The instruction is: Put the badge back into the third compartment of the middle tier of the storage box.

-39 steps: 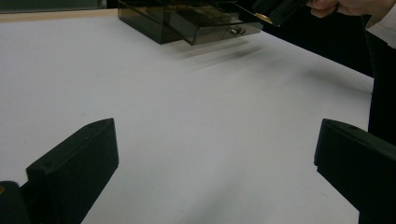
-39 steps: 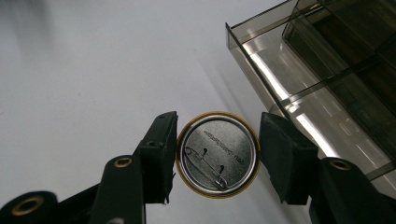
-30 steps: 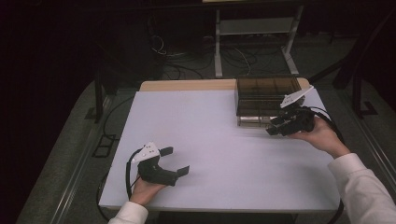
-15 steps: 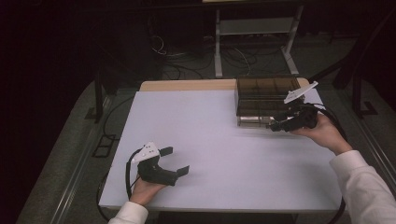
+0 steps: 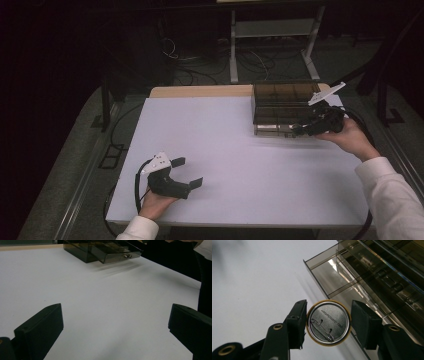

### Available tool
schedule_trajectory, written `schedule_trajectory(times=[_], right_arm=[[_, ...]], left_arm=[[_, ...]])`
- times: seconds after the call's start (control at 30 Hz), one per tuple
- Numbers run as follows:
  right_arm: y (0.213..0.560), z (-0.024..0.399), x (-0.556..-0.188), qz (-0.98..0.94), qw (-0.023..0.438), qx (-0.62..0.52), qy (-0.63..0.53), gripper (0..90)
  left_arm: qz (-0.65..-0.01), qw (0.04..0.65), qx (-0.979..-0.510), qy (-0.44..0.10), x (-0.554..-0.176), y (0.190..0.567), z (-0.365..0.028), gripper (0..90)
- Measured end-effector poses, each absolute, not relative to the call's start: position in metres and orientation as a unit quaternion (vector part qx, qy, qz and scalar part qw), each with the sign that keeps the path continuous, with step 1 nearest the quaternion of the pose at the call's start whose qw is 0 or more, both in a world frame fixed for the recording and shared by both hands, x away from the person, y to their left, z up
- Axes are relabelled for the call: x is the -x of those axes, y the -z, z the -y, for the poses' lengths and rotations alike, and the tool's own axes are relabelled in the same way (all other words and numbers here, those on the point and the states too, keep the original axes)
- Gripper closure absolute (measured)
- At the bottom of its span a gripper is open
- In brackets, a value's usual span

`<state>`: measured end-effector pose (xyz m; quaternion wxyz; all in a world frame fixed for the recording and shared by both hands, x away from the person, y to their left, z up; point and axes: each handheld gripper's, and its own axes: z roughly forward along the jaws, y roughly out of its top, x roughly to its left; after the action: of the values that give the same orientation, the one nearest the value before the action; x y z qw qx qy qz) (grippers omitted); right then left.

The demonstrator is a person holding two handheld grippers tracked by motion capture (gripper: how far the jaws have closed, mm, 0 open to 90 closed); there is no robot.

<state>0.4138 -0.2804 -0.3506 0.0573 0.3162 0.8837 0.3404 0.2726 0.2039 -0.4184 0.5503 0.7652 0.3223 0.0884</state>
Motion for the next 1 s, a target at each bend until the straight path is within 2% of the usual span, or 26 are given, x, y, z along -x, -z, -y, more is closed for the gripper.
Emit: schedule_trajectory(times=[1.0], right_arm=[[0.347,0.314,-0.435,-0.858,0.08,-0.36,-0.358,46.8]], left_arm=[[-0.322,0.551,-0.764,-0.09,-0.273,0.418,-0.204,0.0]])
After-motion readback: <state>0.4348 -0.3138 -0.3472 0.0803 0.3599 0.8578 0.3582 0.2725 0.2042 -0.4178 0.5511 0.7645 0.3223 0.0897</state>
